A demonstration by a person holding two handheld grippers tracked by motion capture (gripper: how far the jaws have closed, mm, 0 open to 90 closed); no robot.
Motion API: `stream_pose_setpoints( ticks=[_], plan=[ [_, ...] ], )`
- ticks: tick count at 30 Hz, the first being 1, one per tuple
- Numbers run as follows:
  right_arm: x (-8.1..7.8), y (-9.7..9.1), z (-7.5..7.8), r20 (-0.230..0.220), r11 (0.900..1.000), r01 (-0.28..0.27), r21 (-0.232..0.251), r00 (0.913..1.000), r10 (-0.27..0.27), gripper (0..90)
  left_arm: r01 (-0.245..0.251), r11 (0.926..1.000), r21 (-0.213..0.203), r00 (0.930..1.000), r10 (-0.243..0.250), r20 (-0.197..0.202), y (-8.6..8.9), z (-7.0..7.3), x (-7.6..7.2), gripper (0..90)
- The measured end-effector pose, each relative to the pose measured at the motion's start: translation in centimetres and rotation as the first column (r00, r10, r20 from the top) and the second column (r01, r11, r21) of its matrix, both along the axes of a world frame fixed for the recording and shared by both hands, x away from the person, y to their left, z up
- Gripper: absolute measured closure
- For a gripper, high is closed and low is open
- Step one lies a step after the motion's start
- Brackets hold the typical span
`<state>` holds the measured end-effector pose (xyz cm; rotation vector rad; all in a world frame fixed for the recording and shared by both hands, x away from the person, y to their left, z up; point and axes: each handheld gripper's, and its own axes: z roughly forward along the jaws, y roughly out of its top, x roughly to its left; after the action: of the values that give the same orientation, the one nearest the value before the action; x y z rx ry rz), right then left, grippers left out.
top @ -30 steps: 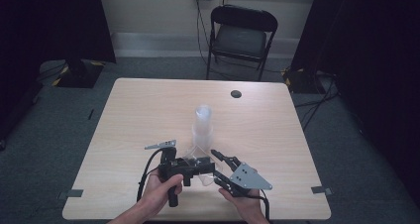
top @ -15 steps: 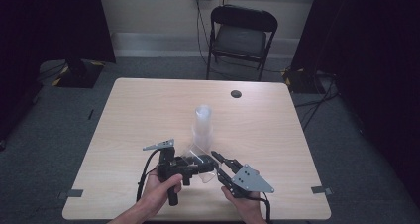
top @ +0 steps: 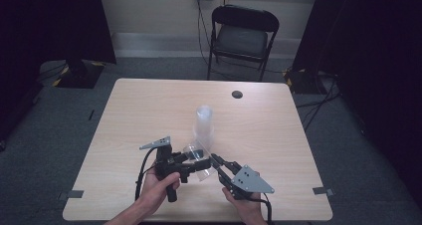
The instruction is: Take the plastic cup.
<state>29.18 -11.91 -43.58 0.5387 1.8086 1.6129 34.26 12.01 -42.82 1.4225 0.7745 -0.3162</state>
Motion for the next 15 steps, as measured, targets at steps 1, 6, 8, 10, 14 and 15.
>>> stream_pose_setpoints(
  ticks=[1, 6, 8, 10, 14, 15],
  plan=[
    [-0.03, 0.01, -0.09, -0.008, 1.0, -0.003, -0.004, 1.0, 0.003, 85.2, -0.006, 1.0, -0.008, 0.9999, 0.006, -0.012, 0.06, -0.01, 0.11, 18.5],
    [-0.02, -0.01, -0.12, -0.007, 1.0, -0.005, -0.003, 1.0, 0.005, 85.5, -0.01, 0.9999, -0.012, 0.9999, 0.01, -0.003, 0.26, 0.06, 0.18, 18.0],
    [-0.05, -0.01, -0.12, -0.012, 1.0, -0.007, -0.001, 0.9999, 0.007, 85.9, -0.016, 0.9998, -0.009, 0.9999, 0.016, 0.001, 0.41, 0.15, 0.29, 17.8],
    [-0.05, 0.02, -0.12, -0.012, 0.9999, -0.011, -0.003, 0.9999, 0.011, 86.1, -0.017, 0.9999, -0.004, 0.9998, 0.017, 0.005, 0.48, 0.19, 0.34, 17.2],
    [-0.06, 0.04, -0.16, -0.022, 0.9999, -0.015, -0.008, 0.9996, 0.014, 86.3, -0.02, 0.9998, 0.006, 0.9998, 0.02, 0.01, 0.54, 0.27, 0.42, 16.4],
    [-0.05, 0.03, -0.15, -0.023, 0.9998, -0.016, -0.009, 0.9996, 0.016, 86.3, -0.024, 0.9997, 0.002, 0.9996, 0.024, 0.011, 0.58, 0.35, 0.48, 16.1]
  ],
)
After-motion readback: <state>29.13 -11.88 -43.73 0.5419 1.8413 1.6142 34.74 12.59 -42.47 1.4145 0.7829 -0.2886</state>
